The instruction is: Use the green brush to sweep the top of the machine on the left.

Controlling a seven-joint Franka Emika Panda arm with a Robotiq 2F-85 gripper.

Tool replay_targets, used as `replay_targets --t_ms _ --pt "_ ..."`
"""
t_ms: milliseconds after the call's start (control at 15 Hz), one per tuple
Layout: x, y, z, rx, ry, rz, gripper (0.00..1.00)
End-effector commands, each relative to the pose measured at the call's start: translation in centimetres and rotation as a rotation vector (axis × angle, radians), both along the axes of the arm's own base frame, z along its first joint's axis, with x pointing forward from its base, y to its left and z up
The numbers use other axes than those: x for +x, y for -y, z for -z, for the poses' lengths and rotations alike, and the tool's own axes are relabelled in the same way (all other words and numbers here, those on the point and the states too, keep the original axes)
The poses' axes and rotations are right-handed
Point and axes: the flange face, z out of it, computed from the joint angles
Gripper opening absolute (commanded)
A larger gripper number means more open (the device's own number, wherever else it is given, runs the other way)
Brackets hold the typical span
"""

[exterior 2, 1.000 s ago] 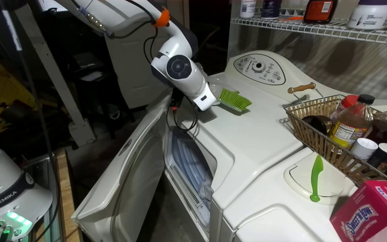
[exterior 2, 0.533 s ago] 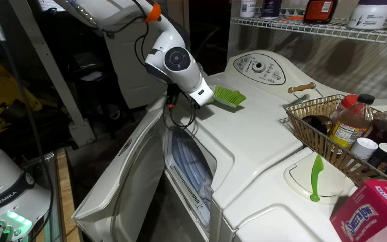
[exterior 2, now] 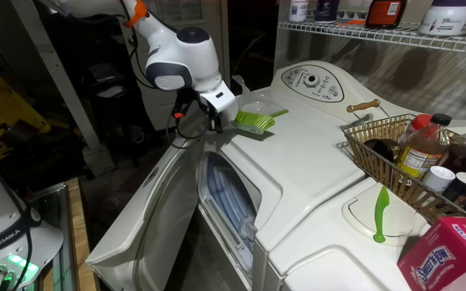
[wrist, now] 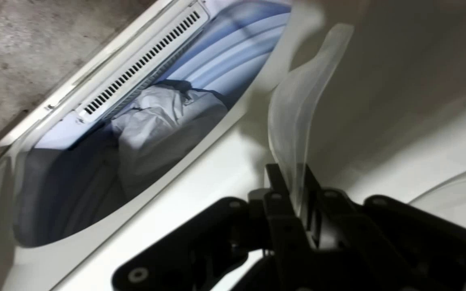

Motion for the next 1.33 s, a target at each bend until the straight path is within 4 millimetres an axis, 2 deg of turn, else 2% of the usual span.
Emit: replay_targets --t_ms 0,133,200,333,400,467,533,600,667,800,1267 --pt "1.4 -0.9 -2.2 -0.146 -0.105 0.014 0.03" --pt "1.9 -1.7 -5.9 -0.240 -0.162 -0.060 0.03" --pt "1.0 -1.1 -3.0 -0.171 -0.119 -0.036 0.11" --pt "1.8 -1.7 -5.3 -0.213 -0.137 -0.061 0.11" --pt "2.0 -1.8 -5.8 -0.219 -0.138 -0.067 0.11" --pt "2.0 -1.7 -5.9 -0.222 -0.140 -0.069 0.11" --pt "2.0 -1.7 -5.8 -0.224 -0.142 -0.068 0.03" --pt "2.4 -1.7 -4.5 -0.321 -0.230 -0.053 0.03" --pt "2.7 -1.7 -4.0 -0.371 -0.242 -0.036 0.03" --pt "2.8 -1.6 -3.9 -0.463 -0.300 -0.001 0.03" --pt "2.2 -0.9 -6.2 -0.756 -0.540 0.139 0.03"
